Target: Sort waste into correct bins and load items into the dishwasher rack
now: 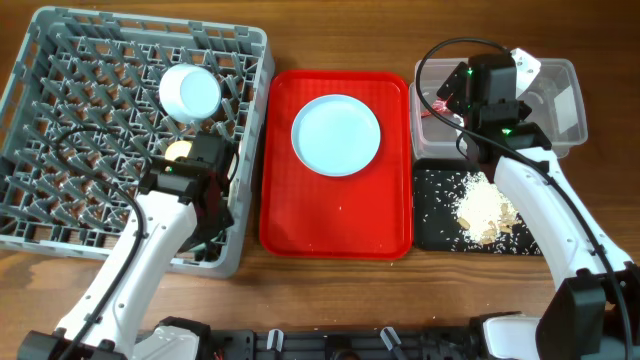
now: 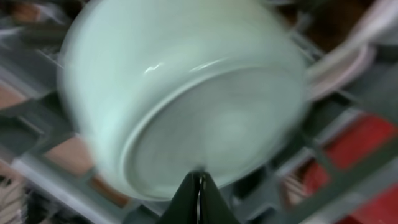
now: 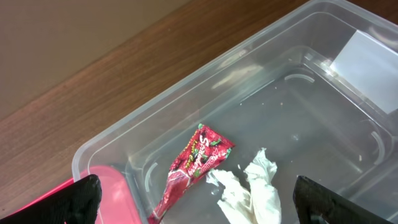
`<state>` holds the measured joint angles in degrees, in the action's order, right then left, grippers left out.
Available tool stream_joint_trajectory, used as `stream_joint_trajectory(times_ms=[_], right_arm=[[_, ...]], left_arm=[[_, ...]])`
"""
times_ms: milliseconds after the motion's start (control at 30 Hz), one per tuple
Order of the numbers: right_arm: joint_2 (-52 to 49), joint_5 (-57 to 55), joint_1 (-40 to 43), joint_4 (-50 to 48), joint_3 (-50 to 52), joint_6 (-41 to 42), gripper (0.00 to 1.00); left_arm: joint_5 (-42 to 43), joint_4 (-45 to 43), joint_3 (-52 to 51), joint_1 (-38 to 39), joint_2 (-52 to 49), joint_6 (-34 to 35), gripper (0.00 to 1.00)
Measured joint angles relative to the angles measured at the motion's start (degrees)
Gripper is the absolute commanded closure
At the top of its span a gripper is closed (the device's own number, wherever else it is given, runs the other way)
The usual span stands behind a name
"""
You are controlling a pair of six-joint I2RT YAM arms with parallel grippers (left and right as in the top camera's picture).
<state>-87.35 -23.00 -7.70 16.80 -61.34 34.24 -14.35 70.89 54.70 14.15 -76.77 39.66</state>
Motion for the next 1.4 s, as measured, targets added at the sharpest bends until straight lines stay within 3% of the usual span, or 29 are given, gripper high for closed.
stream_joint_trajectory(times_ms=[133, 200, 300, 333, 433, 500, 533, 567, 667, 700, 733, 833, 967, 1033, 1067, 1133, 1200, 1333, 1400], right_arm=[[0.0, 0.0, 0.0, 0.0, 0.0, 0.0, 0.00], [0.0, 0.0, 0.0, 0.1, 0.0, 0.0, 0.00], [0.0, 0.0, 0.0, 0.0, 0.0, 0.0, 0.00], [0.0, 0.0, 0.0, 0.0, 0.0, 0.0, 0.00], [0.0, 0.0, 0.0, 0.0, 0.0, 0.0, 0.00], [0.0, 0.0, 0.0, 0.0, 0.0, 0.0, 0.00], [0.0, 0.0, 0.0, 0.0, 0.0, 0.0, 0.00], [0.0, 0.0, 0.0, 0.0, 0.0, 0.0, 0.00], [0.0, 0.0, 0.0, 0.0, 0.0, 0.0, 0.00], [0.0, 0.0, 0.0, 0.1, 0.0, 0.0, 0.00], [0.0, 0.0, 0.0, 0.1, 0.0, 0.0, 0.00], [0.0, 0.0, 0.0, 0.0, 0.0, 0.0, 0.00], [0.0, 0.0, 0.0, 0.0, 0.0, 0.0, 0.00], [0.0, 0.0, 0.0, 0.0, 0.0, 0.0, 0.00], [0.0, 0.0, 0.0, 0.0, 0.0, 0.0, 0.00], [0.0, 0.0, 0.0, 0.0, 0.0, 0.0, 0.00], [0.0, 0.0, 0.0, 0.1, 0.0, 0.0, 0.00], [0.0, 0.0, 0.0, 0.0, 0.0, 0.0, 0.00], [0.0, 0.0, 0.0, 0.0, 0.0, 0.0, 0.00]], left_arm=[[-12.3, 6.1, 4.0, 0.7, 1.0, 10.4, 0.87], [-12.9, 5.6, 6.4, 2.9, 2.9, 11.4, 0.78], [-14.5, 4.5, 7.0, 5.2, 4.5, 12.0, 0.78], [-13.8, 3.6, 7.0, 5.2, 4.5, 12.0, 0.74], [-11.0, 3.8, 7.0, 5.4, 4.5, 12.2, 0.31], [-12.1, 4.2, 7.0, 5.6, 4.5, 12.4, 0.18], [-12.6, 4.3, 6.8, 5.6, 4.5, 12.4, 0.06], [-13.0, 4.2, 6.3, 5.6, 4.5, 12.5, 0.02], [-13.2, 4.2, 4.6, 5.0, 4.5, 12.5, 0.00], [-11.6, 3.3, 4.4, 3.2, 4.5, 10.7, 0.05], [-8.4, 1.2, 4.4, -0.4, 4.5, 7.4, 0.20], [2.3, -4.8, 4.1, -7.4, 5.9, -4.3, 0.19], [8.4, -16.1, 4.5, -6.1, 14.2, -11.6, 0.21], [11.0, -18.7, 5.1, -3.0, 15.1, -14.6, 0.31], [11.6, -18.7, 5.2, -1.2, 13.1, -16.3, 0.38], [12.1, -19.1, 5.2, 0.3, 9.3, -18.4, 0.40], [11.8, -22.8, 5.1, 1.1, -1.2, -19.7, 0.47], [11.5, -28.1, 5.2, 1.1, -10.5, -20.6, 0.71], [11.8, -28.1, 5.1, 1.1, -11.3, -20.9, 0.74]])
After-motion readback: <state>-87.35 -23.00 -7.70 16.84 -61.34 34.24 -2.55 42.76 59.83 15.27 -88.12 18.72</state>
